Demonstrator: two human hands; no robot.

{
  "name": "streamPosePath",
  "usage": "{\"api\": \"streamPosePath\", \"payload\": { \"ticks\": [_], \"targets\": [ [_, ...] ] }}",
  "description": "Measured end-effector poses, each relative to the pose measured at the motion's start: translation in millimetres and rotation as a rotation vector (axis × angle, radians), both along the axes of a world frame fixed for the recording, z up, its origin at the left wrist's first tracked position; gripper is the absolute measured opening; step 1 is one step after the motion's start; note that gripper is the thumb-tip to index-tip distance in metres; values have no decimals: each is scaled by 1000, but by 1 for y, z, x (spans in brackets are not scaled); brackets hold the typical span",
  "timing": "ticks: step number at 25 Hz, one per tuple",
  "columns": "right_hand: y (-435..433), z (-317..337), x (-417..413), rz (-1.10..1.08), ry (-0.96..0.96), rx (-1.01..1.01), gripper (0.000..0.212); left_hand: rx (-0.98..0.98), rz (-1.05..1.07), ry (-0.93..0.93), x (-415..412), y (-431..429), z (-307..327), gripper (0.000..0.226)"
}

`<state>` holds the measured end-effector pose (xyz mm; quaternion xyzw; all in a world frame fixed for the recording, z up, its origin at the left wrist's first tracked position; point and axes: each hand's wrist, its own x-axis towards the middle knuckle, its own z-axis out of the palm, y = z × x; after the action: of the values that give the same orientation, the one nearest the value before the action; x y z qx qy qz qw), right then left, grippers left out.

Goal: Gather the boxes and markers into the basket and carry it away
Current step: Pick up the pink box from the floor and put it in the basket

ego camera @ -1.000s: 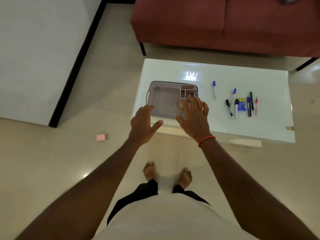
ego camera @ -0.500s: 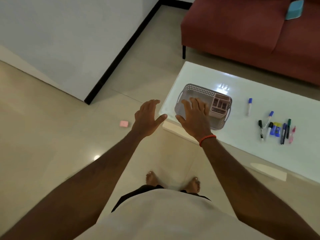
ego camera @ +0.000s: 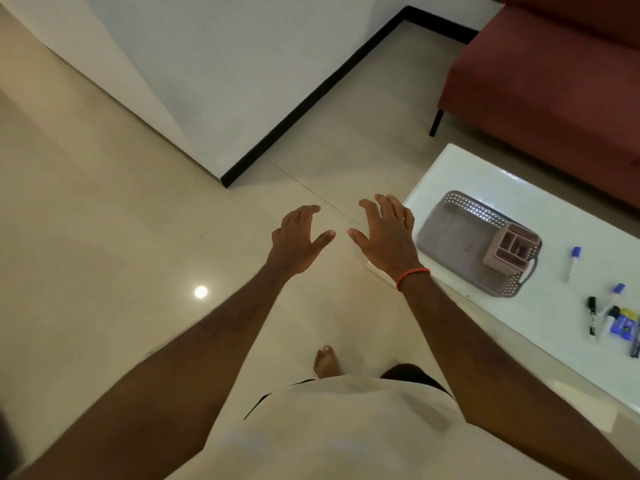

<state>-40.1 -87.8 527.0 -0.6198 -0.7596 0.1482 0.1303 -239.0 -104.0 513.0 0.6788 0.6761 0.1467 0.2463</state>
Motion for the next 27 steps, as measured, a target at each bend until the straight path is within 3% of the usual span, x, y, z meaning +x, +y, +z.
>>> {"api": "streamPosePath", "payload": {
  "ticks": [10,27],
  "targets": [
    [46,-9,-71,122,-26,-13,55,-51,168,-75,-64,25,-14,74],
    [198,-120,-166,172,56,-259,55,-279,261,-79,-138,180,-90,69]
  ]
}}
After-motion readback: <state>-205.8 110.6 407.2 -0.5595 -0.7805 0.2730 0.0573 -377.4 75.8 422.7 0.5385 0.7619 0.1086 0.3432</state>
